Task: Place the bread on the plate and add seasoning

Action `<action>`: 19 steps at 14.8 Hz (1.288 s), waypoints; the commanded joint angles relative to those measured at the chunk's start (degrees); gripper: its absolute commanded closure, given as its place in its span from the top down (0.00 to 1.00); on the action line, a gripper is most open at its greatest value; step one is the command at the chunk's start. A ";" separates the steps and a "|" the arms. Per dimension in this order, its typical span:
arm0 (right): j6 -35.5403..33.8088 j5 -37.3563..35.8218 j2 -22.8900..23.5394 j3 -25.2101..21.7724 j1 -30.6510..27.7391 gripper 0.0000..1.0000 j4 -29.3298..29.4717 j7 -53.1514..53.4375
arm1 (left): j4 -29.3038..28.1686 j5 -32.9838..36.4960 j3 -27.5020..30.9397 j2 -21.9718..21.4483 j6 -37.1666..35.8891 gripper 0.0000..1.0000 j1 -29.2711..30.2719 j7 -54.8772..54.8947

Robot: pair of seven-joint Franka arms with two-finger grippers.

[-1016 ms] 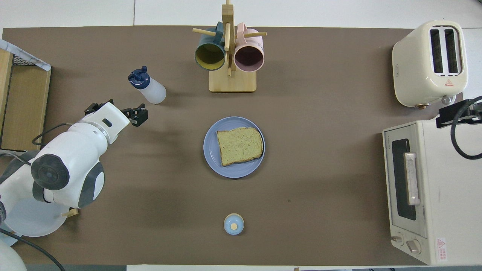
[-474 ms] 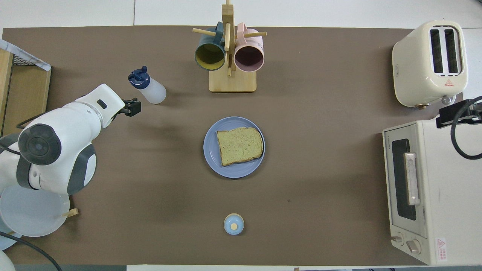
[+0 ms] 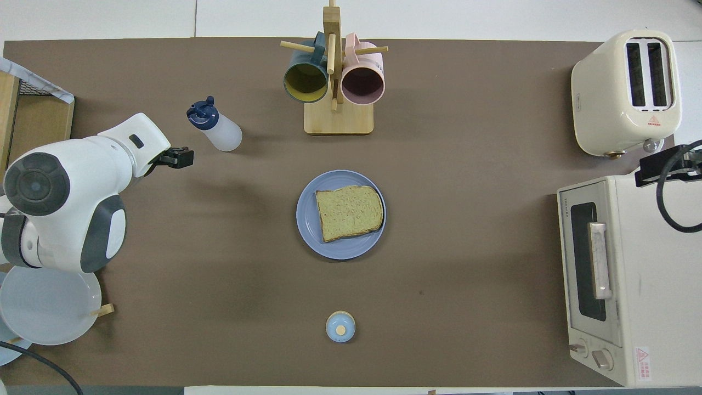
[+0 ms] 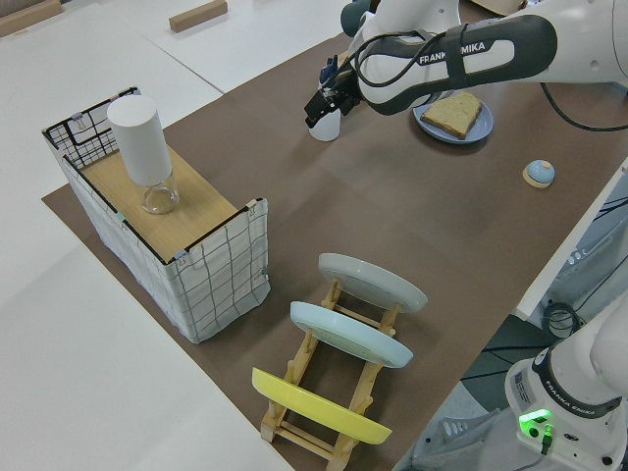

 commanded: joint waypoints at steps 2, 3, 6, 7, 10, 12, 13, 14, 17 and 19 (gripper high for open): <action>0.54 0.01 -0.74 0.22 -0.60 1.00 -0.99 -1.44 | 6.83 -6.76 -0.05 1.46 -8.93 1.00 2.06 7.68; 0.54 0.01 -0.74 0.31 -0.60 1.00 -0.99 -1.44 | 8.33 -6.76 -0.22 1.55 -11.30 1.00 2.85 7.68; 0.54 0.01 -0.74 0.31 -0.60 1.00 -0.99 -1.44 | 14.12 -7.29 -0.14 1.81 -20.61 1.00 3.03 7.60; 0.54 0.01 -0.74 0.31 -0.60 1.00 -0.99 -1.44 | 16.06 -7.99 -0.05 1.81 -23.60 1.00 3.03 7.42; 0.54 0.01 -0.74 0.31 -0.60 1.00 -0.99 -1.44 | 22.90 -8.34 0.04 1.37 -35.19 1.00 3.12 7.16; 0.54 0.01 -0.74 0.31 -0.60 1.00 -0.99 -1.44 | 27.22 -8.43 0.04 1.02 -42.84 1.00 3.03 6.98; 0.54 0.01 -0.74 0.22 -0.60 1.00 -0.99 -1.44 | 29.24 -8.43 0.04 0.93 -46.97 1.00 3.03 6.98; 0.54 0.01 -0.74 0.31 -0.60 1.00 -1.08 -1.44 | 32.04 -8.43 0.04 0.93 -51.97 1.00 3.03 6.98; 0.54 0.01 -0.74 0.22 -0.60 1.00 -0.99 -1.44 | 39.62 -8.00 -0.40 1.02 -63.33 1.00 2.86 6.89; 0.54 0.01 -0.74 0.22 -0.60 1.00 -0.99 -1.44 | 39.89 -7.73 0.21 -0.12 -66.95 1.00 2.86 6.89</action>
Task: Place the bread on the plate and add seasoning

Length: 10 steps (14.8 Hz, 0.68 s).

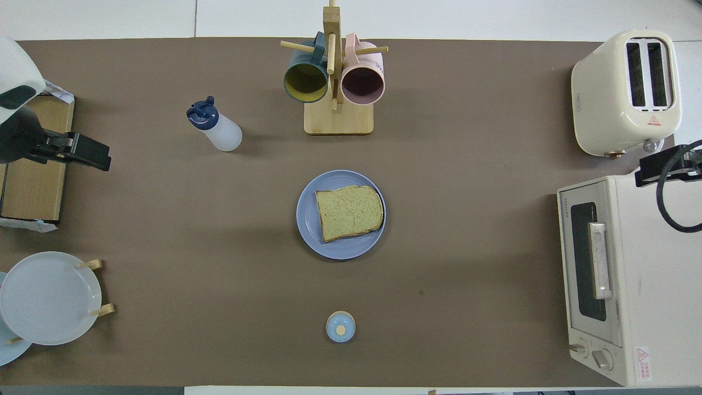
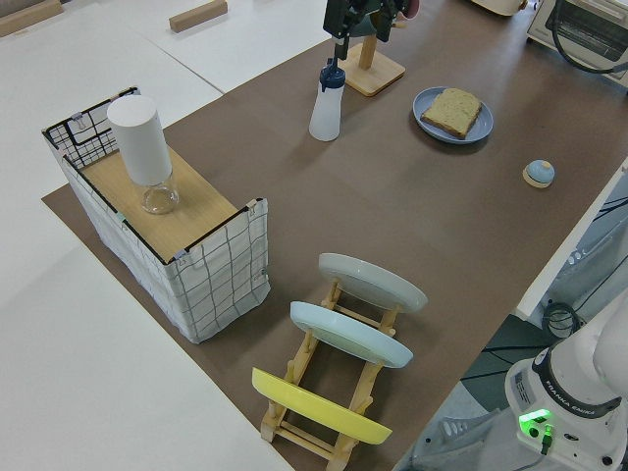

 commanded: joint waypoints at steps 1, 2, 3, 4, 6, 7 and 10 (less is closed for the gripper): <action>0.54 0.01 -0.74 0.22 -0.60 1.00 -0.99 -1.44 | 1.94 -0.30 0.27 -0.91 -5.67 1.00 0.43 0.58; 0.54 0.01 -0.74 0.22 -0.60 1.00 -0.99 -1.44 | 1.94 -0.30 0.18 -1.79 -6.21 1.00 0.43 0.58; 0.54 0.01 -0.74 0.22 -0.60 1.00 -0.99 -1.44 | 1.51 -0.30 0.09 -3.71 -6.30 1.00 0.43 0.58; 0.54 0.01 -0.74 0.22 -0.60 1.00 -0.99 -1.44 | 0.64 -0.22 -0.17 -5.82 -6.39 1.00 0.52 0.58; 0.54 0.01 -0.74 0.31 -0.60 1.00 -0.99 -1.44 | -3.83 -0.30 -1.83 -7.85 -5.87 1.00 3.75 0.49; 0.54 0.01 -0.74 0.22 -0.60 1.00 -0.99 -1.44 | -6.12 -0.30 -4.54 -8.73 -5.17 1.00 6.29 0.58; 0.54 0.01 -0.65 0.22 -0.60 1.00 -0.99 -1.44 | -9.65 -0.30 -6.41 -9.27 1.59 1.00 7.99 0.23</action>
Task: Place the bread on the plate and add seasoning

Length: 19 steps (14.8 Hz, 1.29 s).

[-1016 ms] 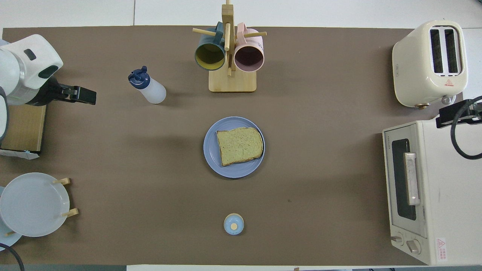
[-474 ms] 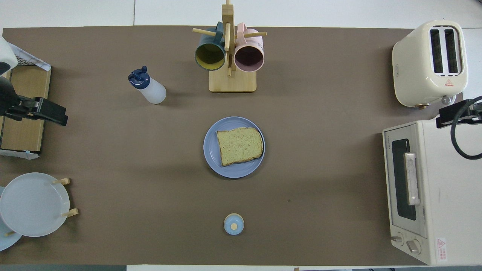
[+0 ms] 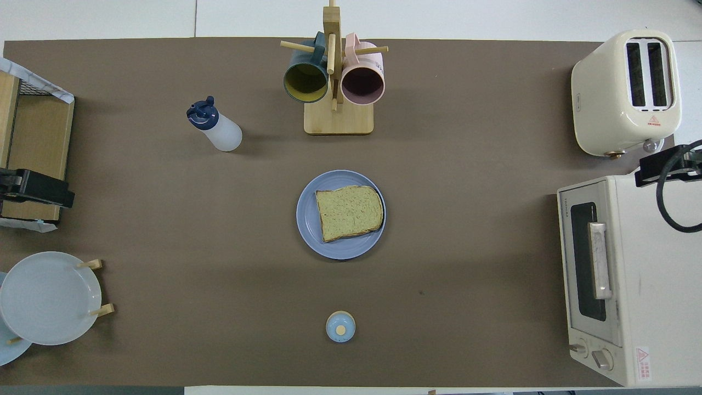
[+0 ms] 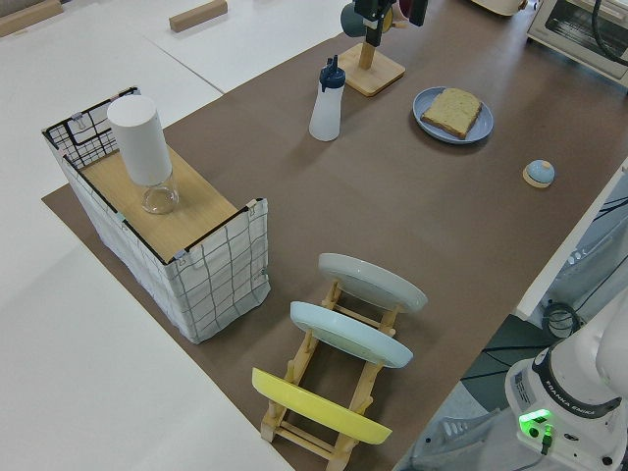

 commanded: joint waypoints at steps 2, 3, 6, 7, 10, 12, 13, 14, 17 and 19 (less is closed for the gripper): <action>0.54 0.01 -0.74 0.31 -0.60 1.00 -0.99 -1.44 | -4.13 -0.31 -1.48 -0.94 6.39 1.00 1.06 0.05; 0.54 0.01 -0.74 0.31 -0.60 1.00 -0.99 -1.35 | -3.43 -0.40 -1.40 -0.77 6.40 1.00 1.06 -0.12; 0.54 0.01 -0.74 0.31 -0.60 1.00 -0.99 -1.44 | -1.58 -0.67 -0.87 0.20 5.09 1.00 -0.78 -1.70; 0.54 0.01 -0.74 0.31 -0.60 1.00 -0.99 -1.44 | -0.96 -0.75 -0.69 0.29 4.47 1.00 -1.13 -2.58; 0.54 0.01 -0.74 0.31 -0.60 1.00 -0.99 -1.44 | -1.48 -1.89 0.01 0.03 4.99 1.00 -2.10 -5.04; 0.54 0.01 -0.74 0.31 -0.60 1.00 -0.99 -1.44 | -1.66 -2.42 0.01 -0.06 4.91 1.00 -1.84 -5.22; 0.54 0.01 -0.74 0.22 -0.60 1.00 -0.99 -1.44 | -1.57 -2.34 0.10 -0.06 4.91 1.00 -1.58 -5.22; 0.54 0.01 -0.74 0.22 -0.60 1.00 -0.99 -1.44 | -1.57 -2.34 0.01 -0.06 4.99 1.00 -1.49 -5.14; 0.54 0.01 -0.74 0.31 -0.60 1.00 -0.99 -1.44 | -1.57 -2.34 0.01 -0.06 4.82 1.00 -1.22 -4.87; 0.54 0.01 -0.74 0.31 -0.60 1.00 -1.08 -1.44 | -1.57 -2.34 0.01 -0.06 4.64 1.00 -1.22 -4.87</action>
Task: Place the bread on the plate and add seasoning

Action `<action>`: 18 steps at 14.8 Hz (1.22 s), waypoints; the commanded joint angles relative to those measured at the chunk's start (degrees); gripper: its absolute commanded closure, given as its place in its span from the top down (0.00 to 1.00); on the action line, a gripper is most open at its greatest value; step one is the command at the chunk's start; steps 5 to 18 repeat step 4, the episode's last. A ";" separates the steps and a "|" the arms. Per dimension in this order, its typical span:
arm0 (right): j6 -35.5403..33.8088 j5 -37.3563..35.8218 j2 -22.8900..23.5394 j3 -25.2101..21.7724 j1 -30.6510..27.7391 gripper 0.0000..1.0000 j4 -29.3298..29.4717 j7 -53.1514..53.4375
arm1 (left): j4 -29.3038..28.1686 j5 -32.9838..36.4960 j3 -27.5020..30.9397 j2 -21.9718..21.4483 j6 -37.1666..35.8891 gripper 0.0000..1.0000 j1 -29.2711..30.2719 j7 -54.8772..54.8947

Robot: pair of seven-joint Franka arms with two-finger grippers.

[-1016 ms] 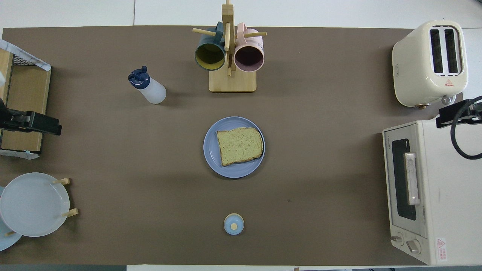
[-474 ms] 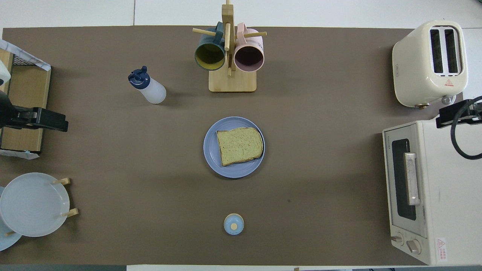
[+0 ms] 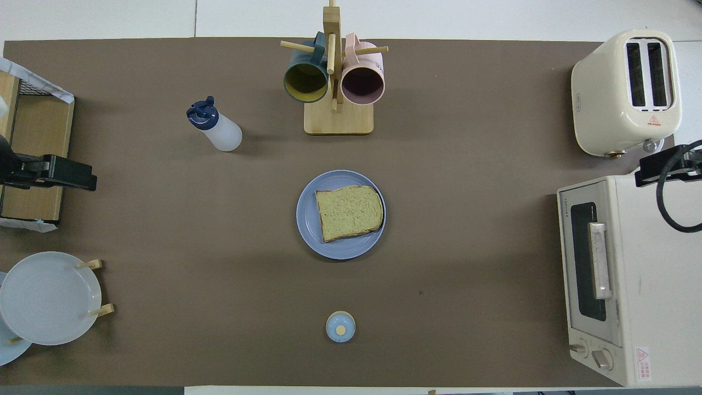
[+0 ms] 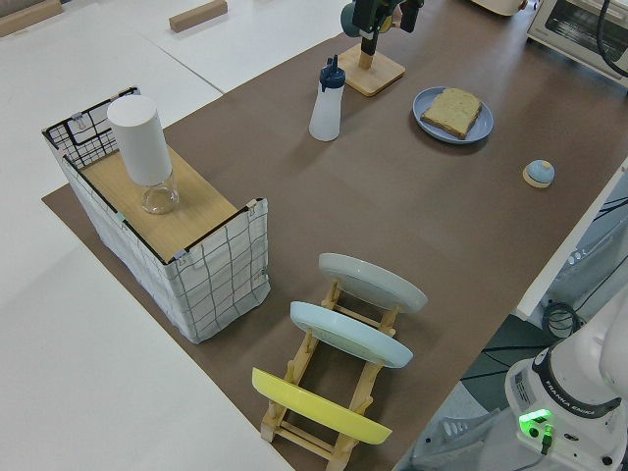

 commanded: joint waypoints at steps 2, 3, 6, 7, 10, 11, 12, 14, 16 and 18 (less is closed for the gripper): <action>0.54 0.01 -0.74 0.22 -0.60 1.00 -0.99 -1.44 | 0.33 -0.72 0.43 -0.17 -0.75 1.00 -0.23 -0.45; 0.54 0.01 -0.74 0.22 -0.60 1.00 -0.99 -1.44 | 0.33 -0.72 0.43 -0.17 -0.83 1.00 -0.23 -0.45; 0.54 0.01 -0.74 0.31 -0.60 1.00 -0.99 -1.44 | 0.24 -0.72 0.43 -0.26 -0.92 1.00 -0.23 -0.28; 0.54 0.01 -0.74 0.31 -0.60 1.00 -0.99 -1.44 | 0.24 -0.72 0.43 -0.26 -0.92 1.00 -0.23 -0.28; 0.54 0.01 -0.74 0.31 -0.60 1.00 -0.99 -1.44 | 0.24 -0.72 0.43 -0.26 -0.92 1.00 -0.23 -0.28; 0.54 0.01 -0.74 0.31 -0.60 1.00 -0.99 -1.44 | 0.24 -0.72 0.43 -0.26 -0.92 1.00 -0.23 -0.28; 0.54 0.01 -0.74 0.31 -0.60 1.00 -0.99 -1.44 | 0.24 -0.72 0.43 -0.26 -0.92 1.00 -0.23 -0.28; 0.54 0.01 -0.74 0.31 -0.60 1.00 -0.99 -1.44 | 0.24 -0.72 0.43 -0.26 -0.92 1.00 -0.23 -0.28; 0.54 0.01 -0.74 0.31 -0.60 1.00 -0.99 -1.44 | 0.24 -0.72 0.43 -0.26 -0.92 1.00 -0.23 -0.28; 0.54 0.01 -0.74 0.31 -0.60 1.00 -0.99 -1.44 | 0.24 -0.72 0.43 -0.26 -0.92 1.00 -0.23 -0.28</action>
